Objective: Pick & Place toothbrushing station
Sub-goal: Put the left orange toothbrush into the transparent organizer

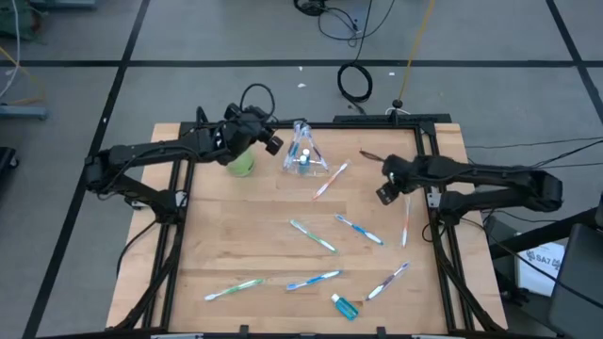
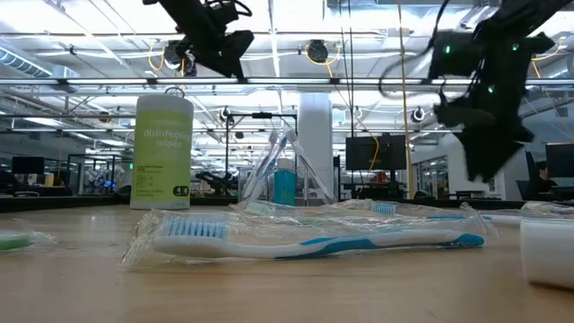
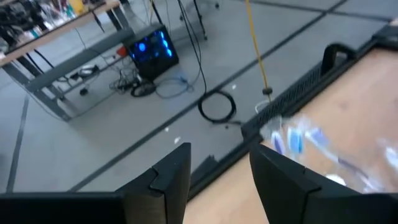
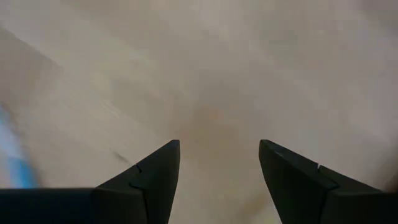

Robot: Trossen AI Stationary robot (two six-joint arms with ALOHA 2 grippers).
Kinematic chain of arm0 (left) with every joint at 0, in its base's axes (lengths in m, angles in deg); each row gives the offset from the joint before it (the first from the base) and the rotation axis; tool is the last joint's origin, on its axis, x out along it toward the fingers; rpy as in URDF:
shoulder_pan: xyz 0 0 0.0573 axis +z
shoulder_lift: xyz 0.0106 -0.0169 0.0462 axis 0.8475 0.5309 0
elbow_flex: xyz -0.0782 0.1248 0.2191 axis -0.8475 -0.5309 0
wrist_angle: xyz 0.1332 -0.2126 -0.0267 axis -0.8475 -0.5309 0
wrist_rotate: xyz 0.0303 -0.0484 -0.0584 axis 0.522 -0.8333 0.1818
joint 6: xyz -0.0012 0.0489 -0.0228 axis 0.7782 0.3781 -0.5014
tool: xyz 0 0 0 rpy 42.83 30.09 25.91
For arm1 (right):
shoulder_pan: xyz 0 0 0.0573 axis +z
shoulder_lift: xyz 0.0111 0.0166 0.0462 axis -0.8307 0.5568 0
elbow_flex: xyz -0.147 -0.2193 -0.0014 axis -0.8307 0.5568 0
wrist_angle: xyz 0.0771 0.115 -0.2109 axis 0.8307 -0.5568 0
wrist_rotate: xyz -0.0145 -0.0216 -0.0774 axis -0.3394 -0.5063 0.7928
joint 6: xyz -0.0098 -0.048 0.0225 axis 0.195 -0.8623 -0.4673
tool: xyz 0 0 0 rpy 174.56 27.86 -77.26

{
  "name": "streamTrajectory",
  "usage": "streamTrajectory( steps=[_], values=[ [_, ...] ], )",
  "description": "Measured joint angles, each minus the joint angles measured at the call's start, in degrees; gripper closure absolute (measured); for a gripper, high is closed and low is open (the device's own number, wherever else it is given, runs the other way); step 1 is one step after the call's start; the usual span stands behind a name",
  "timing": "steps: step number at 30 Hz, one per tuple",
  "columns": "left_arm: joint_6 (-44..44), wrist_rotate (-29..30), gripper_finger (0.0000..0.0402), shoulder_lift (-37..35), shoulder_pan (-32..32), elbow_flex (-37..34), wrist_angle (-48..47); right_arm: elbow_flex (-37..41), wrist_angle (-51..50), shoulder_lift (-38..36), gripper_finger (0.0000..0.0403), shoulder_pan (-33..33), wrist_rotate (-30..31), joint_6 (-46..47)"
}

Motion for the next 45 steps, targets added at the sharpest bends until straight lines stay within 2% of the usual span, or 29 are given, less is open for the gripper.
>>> streamTrajectory(
  steps=[8,13,22,28,31,36,45],
  values=[
    [5.06,-0.04,0.0231,0.0,0.53,0.0,7.84,0.04,-11.23,5.98,0.019,0.01,-7.27,9.42],
    [6.61,0.0,0.0231,0.0,0.76,0.0,10.53,0.07,-16.21,6.23,0.019,0.0,-6.29,16.49],
    [8.94,-0.6,0.0231,0.0,0.77,0.0,9.48,3.61,-10.89,6.62,0.019,0.22,-4.33,22.41],
    [8.67,-3.81,0.0231,0.0,0.77,0.0,8.17,7.45,-5.51,7.3,0.0195,0.7,-4.44,22.4],
    [8.64,-5.55,0.0231,0.0,0.77,0.0,8.15,8.42,-3.54,7.23,0.0212,1.23,-4.41,20.06],
    [8.15,-9.57,0.0231,0.0,0.75,0.0,7.71,8.61,-1.81,7.27,0.0265,2.65,-4.41,18.46],
    [4.3,-13.27,0.0231,0.0,0.75,0.0,0.29,8.29,1.86,6.99,0.0346,5.61,-4.59,14.18]
  ],
)
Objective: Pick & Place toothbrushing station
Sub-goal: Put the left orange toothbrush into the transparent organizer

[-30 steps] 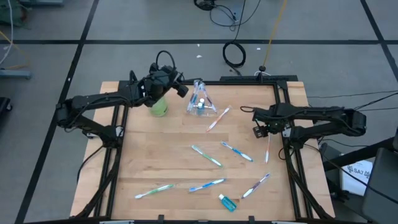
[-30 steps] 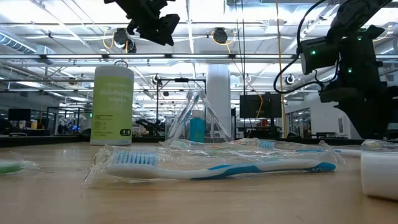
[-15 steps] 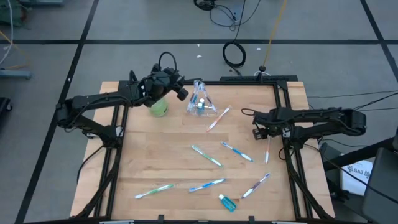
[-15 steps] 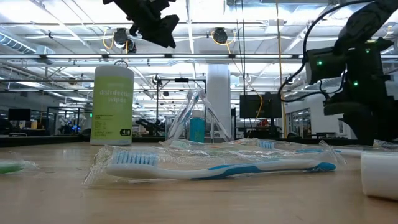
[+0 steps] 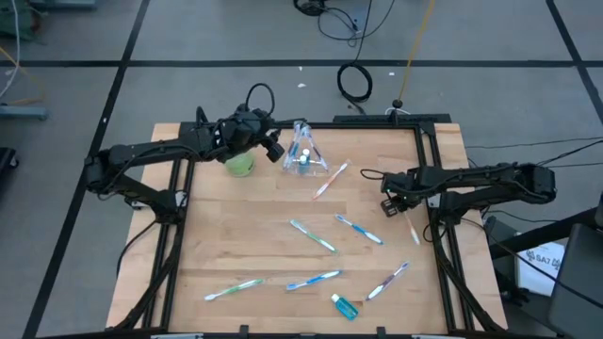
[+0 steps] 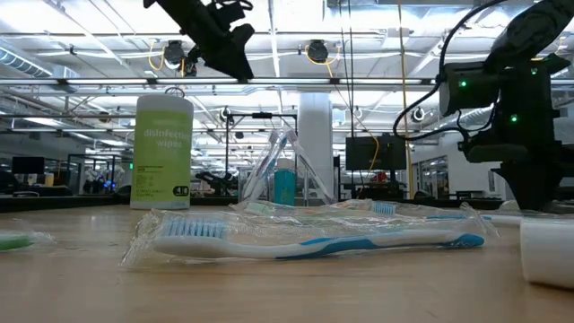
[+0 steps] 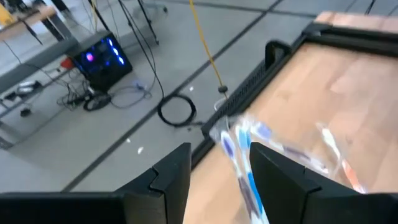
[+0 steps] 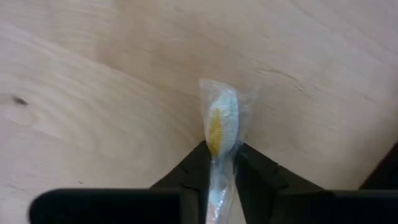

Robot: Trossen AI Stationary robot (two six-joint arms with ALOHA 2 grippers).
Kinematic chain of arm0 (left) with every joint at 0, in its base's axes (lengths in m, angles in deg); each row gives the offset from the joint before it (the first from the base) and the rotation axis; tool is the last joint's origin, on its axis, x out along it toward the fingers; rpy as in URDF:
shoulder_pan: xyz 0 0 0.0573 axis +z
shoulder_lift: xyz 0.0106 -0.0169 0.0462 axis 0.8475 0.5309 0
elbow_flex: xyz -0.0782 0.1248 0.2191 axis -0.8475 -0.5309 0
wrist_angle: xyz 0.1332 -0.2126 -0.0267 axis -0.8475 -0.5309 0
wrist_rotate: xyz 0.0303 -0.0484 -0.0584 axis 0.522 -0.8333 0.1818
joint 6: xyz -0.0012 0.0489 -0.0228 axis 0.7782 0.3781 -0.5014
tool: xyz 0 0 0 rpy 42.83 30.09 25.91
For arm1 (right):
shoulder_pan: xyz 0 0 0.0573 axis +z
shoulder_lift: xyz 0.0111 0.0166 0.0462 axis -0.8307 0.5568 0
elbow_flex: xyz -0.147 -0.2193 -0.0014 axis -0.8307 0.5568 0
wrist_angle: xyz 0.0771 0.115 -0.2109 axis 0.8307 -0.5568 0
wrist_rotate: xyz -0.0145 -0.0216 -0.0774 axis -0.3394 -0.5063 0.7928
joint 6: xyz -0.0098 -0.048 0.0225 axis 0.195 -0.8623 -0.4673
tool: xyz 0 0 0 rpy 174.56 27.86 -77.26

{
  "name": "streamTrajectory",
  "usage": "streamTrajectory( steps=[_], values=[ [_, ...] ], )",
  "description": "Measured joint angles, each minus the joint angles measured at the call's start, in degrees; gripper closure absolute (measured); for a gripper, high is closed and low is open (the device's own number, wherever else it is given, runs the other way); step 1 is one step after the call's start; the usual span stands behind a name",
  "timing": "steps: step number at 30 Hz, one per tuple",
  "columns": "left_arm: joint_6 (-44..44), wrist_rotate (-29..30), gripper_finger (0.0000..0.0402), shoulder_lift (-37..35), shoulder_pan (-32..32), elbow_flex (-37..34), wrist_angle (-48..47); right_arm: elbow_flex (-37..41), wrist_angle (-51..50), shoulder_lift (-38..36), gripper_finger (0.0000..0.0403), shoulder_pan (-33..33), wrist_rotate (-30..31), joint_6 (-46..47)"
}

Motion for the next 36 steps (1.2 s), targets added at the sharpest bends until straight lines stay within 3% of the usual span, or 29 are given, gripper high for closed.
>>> streamTrajectory(
  steps=[4,10,22,29,36],
  values=[
    [-1.41,-0.04,0.0231,0.0,0.0,0.0,-3.13,-0.85,2.27,-0.79,0.0364,0.2,0.22,-1.28],
    [-2.73,-0.24,0.0231,0.0,-0.21,0.0,-5.68,-1.47,16.94,-3.37,0.0388,0.1,-2.45,-10.14],
    [-4.61,-0.2,0.0231,0.0,-3.13,0.0,-14.62,-1.69,76.3,-5.38,0.0386,-1.0,-5.79,-35.69],
    [-2.87,-0.15,0.0231,-0.5,-3.96,0.02,-11.58,-1.69,98.27,-0.5,0.0388,-1.51,-3.91,-48.06],
    [-2.67,0.31,0.0231,-0.48,-3.48,0.02,-10.9,-1.69,111.74,8.54,0.0389,-3.4,-3.91,-53.12]
  ],
)
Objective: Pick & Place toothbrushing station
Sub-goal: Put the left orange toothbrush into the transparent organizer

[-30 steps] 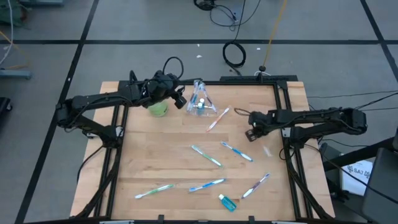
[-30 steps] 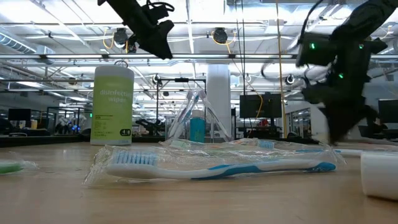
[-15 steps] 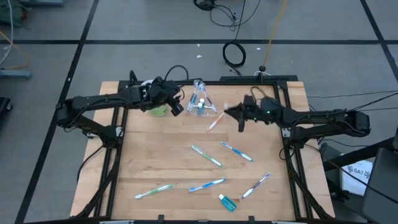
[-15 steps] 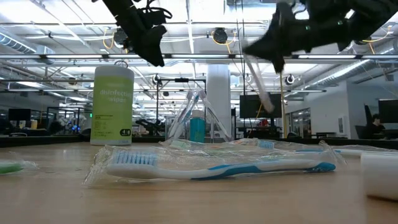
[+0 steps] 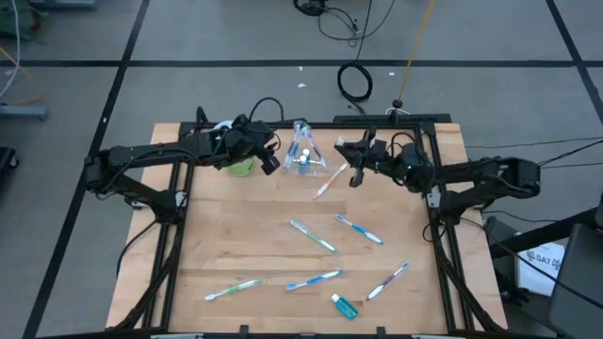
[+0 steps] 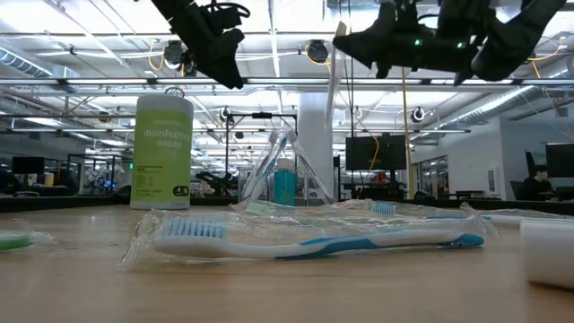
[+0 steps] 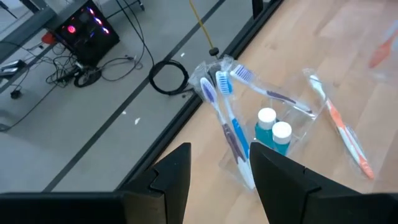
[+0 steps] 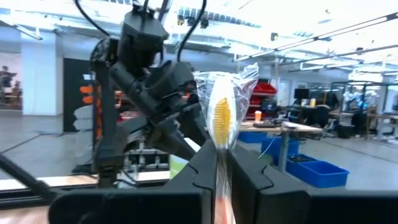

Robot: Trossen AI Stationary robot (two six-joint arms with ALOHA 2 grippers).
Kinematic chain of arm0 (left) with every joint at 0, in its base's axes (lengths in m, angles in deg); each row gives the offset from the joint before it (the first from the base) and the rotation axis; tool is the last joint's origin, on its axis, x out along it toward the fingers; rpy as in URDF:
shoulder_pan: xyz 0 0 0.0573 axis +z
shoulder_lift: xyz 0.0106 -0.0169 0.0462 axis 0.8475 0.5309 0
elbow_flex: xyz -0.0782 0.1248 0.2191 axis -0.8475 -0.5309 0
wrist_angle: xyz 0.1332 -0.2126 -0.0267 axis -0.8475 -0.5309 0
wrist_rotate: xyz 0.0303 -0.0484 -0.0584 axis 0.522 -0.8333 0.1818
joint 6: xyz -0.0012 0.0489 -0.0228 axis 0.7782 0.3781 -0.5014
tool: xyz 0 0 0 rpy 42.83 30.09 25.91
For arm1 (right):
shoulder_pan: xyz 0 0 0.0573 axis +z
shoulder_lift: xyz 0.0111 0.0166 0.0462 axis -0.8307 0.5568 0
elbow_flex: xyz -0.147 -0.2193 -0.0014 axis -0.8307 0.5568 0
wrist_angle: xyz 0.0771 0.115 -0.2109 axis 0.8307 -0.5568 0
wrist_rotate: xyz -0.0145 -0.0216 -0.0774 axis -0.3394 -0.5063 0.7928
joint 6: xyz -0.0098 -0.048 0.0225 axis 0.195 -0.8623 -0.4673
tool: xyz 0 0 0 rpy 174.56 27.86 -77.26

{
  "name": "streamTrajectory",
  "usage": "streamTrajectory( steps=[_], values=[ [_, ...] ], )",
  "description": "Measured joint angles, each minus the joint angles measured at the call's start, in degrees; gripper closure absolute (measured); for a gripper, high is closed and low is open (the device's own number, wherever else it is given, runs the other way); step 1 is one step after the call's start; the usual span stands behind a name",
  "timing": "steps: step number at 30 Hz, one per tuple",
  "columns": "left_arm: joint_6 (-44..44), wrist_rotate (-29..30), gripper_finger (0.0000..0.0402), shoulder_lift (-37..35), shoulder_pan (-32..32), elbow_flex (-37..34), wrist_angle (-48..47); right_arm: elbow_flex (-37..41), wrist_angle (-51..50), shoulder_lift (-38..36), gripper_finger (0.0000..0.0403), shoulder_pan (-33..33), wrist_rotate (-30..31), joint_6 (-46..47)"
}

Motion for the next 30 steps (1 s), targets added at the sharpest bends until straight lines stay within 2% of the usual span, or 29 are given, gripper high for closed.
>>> streamTrajectory(
  steps=[4,9,14,20,30],
  values=[
    [0.02,0.02,0.0231,0.0,0.02,0.0,0.56,-0.04,4.73,5.07,0.0389,-1.83,0.25,-0.63],
    [0.64,0.01,0.0231,0.0,0.02,0.0,1.23,-0.04,5.5,11.04,0.0389,-3.51,5.9,-0.8],
    [0.59,0.0,0.0231,0.0,0.02,0.0,1.22,-0.07,6.41,15.51,0.0389,-5.39,5.84,0.31],
    [0.57,0.0,0.0231,0.01,0.02,0.0,1.2,-0.07,5.32,17.89,0.0381,-6.68,5.81,4.67],
    [-0.81,-0.24,0.0231,0.02,-0.08,0.0,0.83,-0.07,0.32,18.19,0.0358,-6.73,5.77,3.44]
  ],
)
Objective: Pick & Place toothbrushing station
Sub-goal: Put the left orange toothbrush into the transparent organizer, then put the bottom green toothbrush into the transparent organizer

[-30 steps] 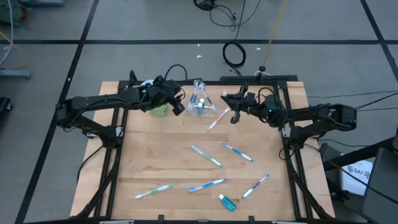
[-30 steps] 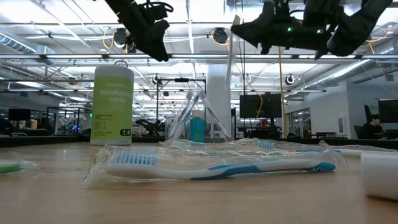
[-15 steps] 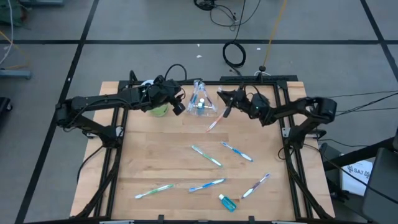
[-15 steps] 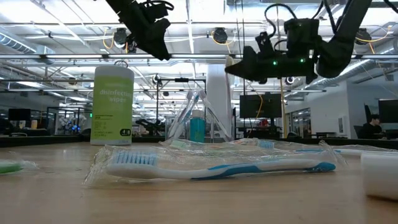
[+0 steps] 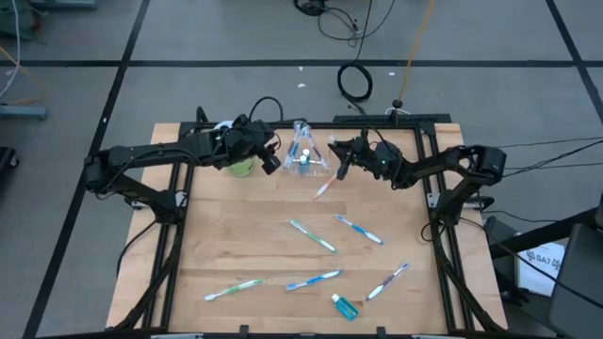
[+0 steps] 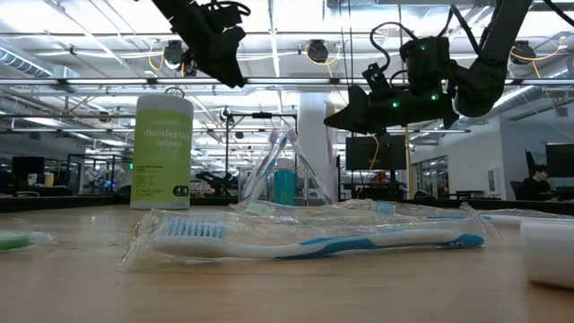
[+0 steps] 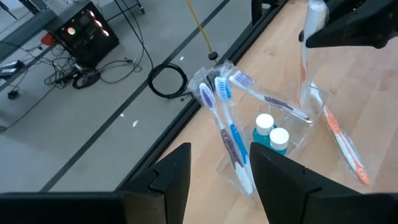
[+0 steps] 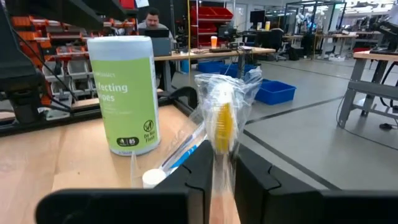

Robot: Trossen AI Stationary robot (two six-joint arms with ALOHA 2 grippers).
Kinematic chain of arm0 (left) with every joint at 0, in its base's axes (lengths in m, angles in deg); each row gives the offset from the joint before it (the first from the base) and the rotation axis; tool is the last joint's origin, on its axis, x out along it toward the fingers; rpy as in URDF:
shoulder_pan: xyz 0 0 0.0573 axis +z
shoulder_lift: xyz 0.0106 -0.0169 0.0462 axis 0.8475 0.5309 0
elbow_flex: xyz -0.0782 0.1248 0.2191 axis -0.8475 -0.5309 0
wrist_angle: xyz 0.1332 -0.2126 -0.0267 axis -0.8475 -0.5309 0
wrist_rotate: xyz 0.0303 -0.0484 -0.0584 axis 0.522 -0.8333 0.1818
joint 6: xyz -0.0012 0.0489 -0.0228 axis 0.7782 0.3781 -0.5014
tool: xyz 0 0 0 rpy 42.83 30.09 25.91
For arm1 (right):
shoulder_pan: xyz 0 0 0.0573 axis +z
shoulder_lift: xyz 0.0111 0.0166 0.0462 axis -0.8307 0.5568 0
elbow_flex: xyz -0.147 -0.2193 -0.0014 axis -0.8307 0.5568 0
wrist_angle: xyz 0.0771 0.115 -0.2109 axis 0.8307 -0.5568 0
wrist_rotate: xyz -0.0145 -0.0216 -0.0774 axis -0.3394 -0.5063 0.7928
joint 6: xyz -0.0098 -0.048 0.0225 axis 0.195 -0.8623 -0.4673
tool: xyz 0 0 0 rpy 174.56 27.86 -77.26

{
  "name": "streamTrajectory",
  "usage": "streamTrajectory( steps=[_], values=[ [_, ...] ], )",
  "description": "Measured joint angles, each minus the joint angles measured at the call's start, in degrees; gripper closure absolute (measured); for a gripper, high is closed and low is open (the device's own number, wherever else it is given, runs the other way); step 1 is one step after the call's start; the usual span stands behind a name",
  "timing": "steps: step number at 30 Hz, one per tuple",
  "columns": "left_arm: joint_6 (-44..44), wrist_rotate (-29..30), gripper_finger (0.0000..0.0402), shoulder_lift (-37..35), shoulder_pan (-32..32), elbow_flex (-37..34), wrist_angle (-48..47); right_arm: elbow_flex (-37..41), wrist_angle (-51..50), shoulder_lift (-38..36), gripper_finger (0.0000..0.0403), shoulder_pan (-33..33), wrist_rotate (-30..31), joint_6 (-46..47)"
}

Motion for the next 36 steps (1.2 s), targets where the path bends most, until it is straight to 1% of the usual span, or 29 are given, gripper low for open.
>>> streamTrajectory(
  steps=[3,6,11,15,18,21,24,28,31,36],
  values=[
    [-1.33,-0.24,0.0231,0.0,-0.61,0.0,-1.64,0.0,-0.06,0.0,0.0342,0.0,-0.13,-0.65],
    [-3.79,-0.29,0.0231,0.0,-1.81,0.0,-5.08,-0.01,-1.72,-0.02,0.0318,0.02,-0.17,-1.27],
    [-10.68,-0.3,0.0231,0.0,-5.12,0.0,-11.84,0.0,-7.71,-0.02,0.0265,0.0,-0.07,-1.31],
    [-17.47,-0.55,0.0231,0.0,-8.97,0.0,-16.77,0.0,-7.89,-0.11,0.0227,0.0,-0.07,-1.3],
    [-23.02,-2.93,0.0231,0.0,-12.25,0.0,-20.48,0.0,-7.67,-1.61,0.0204,0.0,-0.04,-2.07],
    [-28.49,-6.3,0.0231,0.0,-16.12,0.0,-23.61,0.0,-7.69,-3.99,0.0186,0.0,0.0,-4.72],
    [-33.48,-8.31,0.0231,0.0,-20.76,0.0,-24.39,0.0,-7.76,-7.13,0.0173,0.0,0.0,-7.37],
    [-37.55,-8.97,0.0231,0.02,-28.14,0.0,-24.35,0.0,-8.25,-11.46,0.0163,0.0,0.0,-8.65],
    [-40.71,-9.0,0.0231,0.02,-33.87,0.0,-24.0,0.0,-8.24,-14.18,0.0164,0.12,-0.02,-8.76],
    [-48.75,-9.0,0.0231,0.02,-43.01,-0.02,-23.67,0.0,-10.19,-16.76,0.0171,1.01,-0.02,-8.77]
  ],
)
